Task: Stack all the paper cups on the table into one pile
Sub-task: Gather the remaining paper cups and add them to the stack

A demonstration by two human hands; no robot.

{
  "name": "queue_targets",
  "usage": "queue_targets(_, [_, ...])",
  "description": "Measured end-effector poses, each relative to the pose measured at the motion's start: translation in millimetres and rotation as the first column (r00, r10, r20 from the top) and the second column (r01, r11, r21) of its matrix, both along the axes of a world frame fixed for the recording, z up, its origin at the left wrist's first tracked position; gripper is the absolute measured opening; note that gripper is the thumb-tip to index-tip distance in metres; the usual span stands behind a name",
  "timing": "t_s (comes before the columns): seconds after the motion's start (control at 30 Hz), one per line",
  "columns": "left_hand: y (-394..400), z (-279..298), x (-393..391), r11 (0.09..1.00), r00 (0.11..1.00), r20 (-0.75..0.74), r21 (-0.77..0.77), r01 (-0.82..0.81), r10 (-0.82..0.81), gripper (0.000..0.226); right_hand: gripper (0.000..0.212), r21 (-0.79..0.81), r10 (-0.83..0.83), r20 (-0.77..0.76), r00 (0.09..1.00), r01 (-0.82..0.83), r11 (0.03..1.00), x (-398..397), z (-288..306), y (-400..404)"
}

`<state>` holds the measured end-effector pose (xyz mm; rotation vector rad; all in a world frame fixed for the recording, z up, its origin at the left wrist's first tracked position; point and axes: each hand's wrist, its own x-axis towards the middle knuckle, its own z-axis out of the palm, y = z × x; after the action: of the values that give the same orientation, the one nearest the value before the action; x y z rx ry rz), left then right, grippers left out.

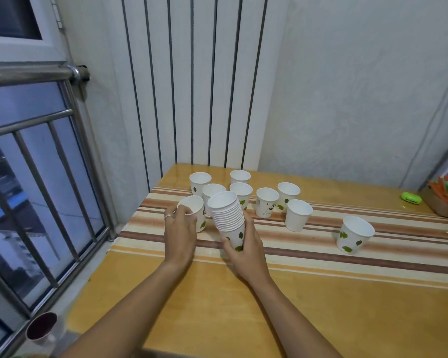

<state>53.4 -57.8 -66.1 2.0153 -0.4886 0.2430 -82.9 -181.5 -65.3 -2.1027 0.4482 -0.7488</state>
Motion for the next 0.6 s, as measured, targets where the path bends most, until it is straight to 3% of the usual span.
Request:
queue_targets(0.2, [0, 24, -9, 0.963, 0.985, 0.091, -0.242, -0.120, 0.145, 0.015, 0.082, -0.023, -0.001, 0.004, 1.000, 0.001, 1.000, 0, 0, 1])
queue_targets(0.37, [1, 48, -10, 0.930, 0.972, 0.176, -0.358, -0.082, 0.154, 0.011, 0.082, -0.022, -0.007, 0.005, 1.000, 0.007, 1.000, -3, 1, 4])
queue_targets(0.6, [2, 74, -27, 0.953, 0.954, 0.299, -0.281, 0.113, -0.025, 0.021, 0.084, -0.028, -0.007, -0.004, 1.000, 0.007, 1.000, -6, 3, 7])
